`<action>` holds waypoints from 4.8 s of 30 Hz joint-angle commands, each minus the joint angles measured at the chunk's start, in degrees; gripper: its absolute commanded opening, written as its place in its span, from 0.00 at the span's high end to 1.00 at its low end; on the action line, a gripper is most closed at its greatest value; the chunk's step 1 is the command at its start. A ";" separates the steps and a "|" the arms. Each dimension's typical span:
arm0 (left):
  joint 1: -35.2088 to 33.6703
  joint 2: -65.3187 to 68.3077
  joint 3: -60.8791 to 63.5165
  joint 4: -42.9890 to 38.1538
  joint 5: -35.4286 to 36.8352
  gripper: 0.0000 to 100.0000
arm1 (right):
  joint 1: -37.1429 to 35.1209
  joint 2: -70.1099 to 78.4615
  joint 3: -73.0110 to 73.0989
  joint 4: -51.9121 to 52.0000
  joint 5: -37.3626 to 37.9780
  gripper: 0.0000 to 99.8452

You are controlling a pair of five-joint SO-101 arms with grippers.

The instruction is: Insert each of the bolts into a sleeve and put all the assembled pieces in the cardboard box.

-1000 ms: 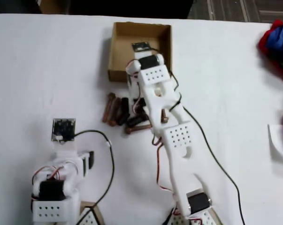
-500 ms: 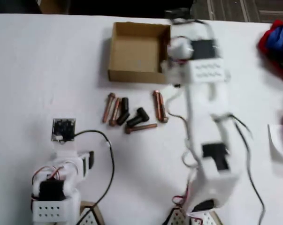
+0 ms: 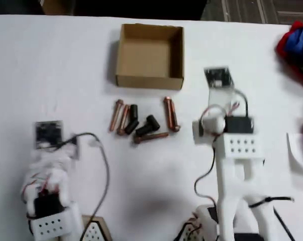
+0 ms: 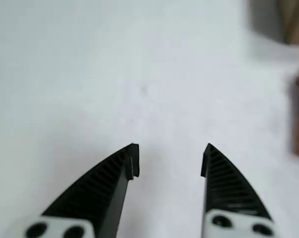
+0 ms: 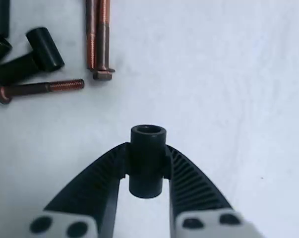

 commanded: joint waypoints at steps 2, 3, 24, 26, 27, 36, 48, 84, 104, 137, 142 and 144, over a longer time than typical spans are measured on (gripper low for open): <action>-9.32 0.00 1.27 -8.09 -8.09 0.78 | 0.31 -3.30 7.74 -7.96 0.44 0.98; -9.49 0.00 1.27 -8.09 -8.53 0.78 | 0.31 -3.30 8.35 -8.92 0.44 0.98; 17.67 95.56 -88.13 35.43 13.45 0.78 | 0.22 -3.21 10.99 -13.67 0.18 0.98; 20.13 106.73 -99.03 41.14 22.59 0.78 | -0.04 -3.21 10.99 -13.67 0.18 0.98; 21.10 111.82 -103.87 43.96 26.37 0.78 | -0.13 -3.21 10.99 -13.67 0.00 0.98; 28.57 142.86 -137.27 56.18 29.89 0.78 | 0.31 -3.21 10.90 -13.67 -0.09 0.98; 30.68 155.78 -147.56 54.86 24.53 0.78 | 0.31 -3.21 10.90 -13.67 -0.09 0.98; 28.13 152.09 -150.81 57.23 20.92 0.98 | 0.31 -3.74 10.99 -13.14 -0.18 0.98; 29.80 53.01 -50.68 15.21 21.19 0.98 | -13.14 -3.82 12.13 -10.86 -0.18 0.98; 44.40 61.27 -56.48 -19.34 33.67 0.98 | -16.48 -7.43 45.01 -105.45 -15.91 0.98; 44.31 66.99 -60.09 -11.16 33.49 0.97 | -16.66 -14.55 50.20 -101.14 -16.00 0.98; 44.40 66.99 -60.18 -8.97 33.49 0.97 | -16.66 -16.04 50.20 -98.86 -16.00 0.98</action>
